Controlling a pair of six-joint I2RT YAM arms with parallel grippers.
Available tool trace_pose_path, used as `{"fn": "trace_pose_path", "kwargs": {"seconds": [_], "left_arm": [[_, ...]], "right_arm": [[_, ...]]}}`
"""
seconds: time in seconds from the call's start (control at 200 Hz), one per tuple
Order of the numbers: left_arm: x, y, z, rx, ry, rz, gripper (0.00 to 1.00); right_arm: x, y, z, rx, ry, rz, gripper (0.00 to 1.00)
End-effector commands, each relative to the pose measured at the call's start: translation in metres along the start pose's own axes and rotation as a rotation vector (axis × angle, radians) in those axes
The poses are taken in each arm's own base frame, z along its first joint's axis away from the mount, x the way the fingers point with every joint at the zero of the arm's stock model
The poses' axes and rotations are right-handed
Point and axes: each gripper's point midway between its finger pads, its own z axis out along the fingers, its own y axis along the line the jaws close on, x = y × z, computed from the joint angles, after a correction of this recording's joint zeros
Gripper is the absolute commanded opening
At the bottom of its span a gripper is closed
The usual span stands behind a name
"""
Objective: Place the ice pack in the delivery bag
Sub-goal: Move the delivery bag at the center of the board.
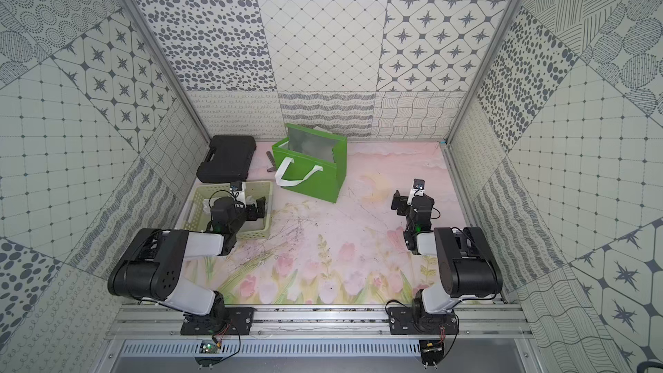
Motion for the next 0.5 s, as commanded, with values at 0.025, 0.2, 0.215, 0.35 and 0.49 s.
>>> {"fn": "trace_pose_path", "kwargs": {"seconds": [0.025, 0.2, 0.215, 0.35, 0.49], "left_arm": [[-0.0012, -0.0059, 0.0019, 0.028, -0.001, 0.010, 0.99], [-0.0008, -0.0053, 0.0016, 0.027, 0.000, 0.009, 0.99], [-0.0007, -0.0049, 0.0017, 0.026, 0.000, 0.009, 0.99], [-0.0015, -0.0053, 0.0017, 0.028, -0.002, 0.007, 0.99], [-0.0007, -0.0043, 0.0019, 0.027, 0.002, 0.001, 0.99]], "right_arm": [[-0.0111, 0.0014, -0.0005, 0.002, -0.040, 0.007, 0.99], [-0.0116, 0.0014, -0.0004, 0.003, -0.042, 0.007, 0.98], [-0.0115, 0.0015, -0.0004, 0.002, -0.042, 0.007, 0.99], [-0.0115, 0.0018, -0.0005, 0.001, -0.042, 0.007, 0.99], [-0.0112, 0.0015, -0.0004, 0.002, -0.040, 0.007, 0.99]]}}
